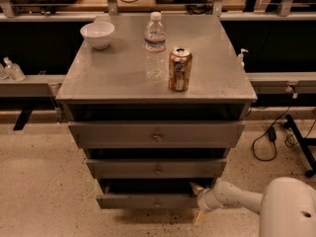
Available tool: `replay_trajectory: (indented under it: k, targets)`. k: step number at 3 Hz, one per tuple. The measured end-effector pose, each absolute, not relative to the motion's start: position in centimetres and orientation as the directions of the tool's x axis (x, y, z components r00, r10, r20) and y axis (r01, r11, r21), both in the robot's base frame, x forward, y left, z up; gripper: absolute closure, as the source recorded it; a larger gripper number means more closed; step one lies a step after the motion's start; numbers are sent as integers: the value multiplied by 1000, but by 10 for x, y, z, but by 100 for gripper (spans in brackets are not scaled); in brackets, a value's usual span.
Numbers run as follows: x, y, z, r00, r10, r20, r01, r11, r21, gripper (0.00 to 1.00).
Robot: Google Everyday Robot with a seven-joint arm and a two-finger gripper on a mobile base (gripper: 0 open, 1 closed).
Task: Open bottom drawer
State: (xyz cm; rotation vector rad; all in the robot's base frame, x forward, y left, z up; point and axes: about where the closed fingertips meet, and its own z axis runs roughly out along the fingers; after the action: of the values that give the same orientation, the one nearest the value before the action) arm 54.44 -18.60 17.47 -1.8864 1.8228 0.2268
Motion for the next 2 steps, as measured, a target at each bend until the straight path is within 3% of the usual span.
replay_trajectory:
  k: [2]
  targets:
    - [515,-181,157,85,-903,-421,-992,-37,-122,41]
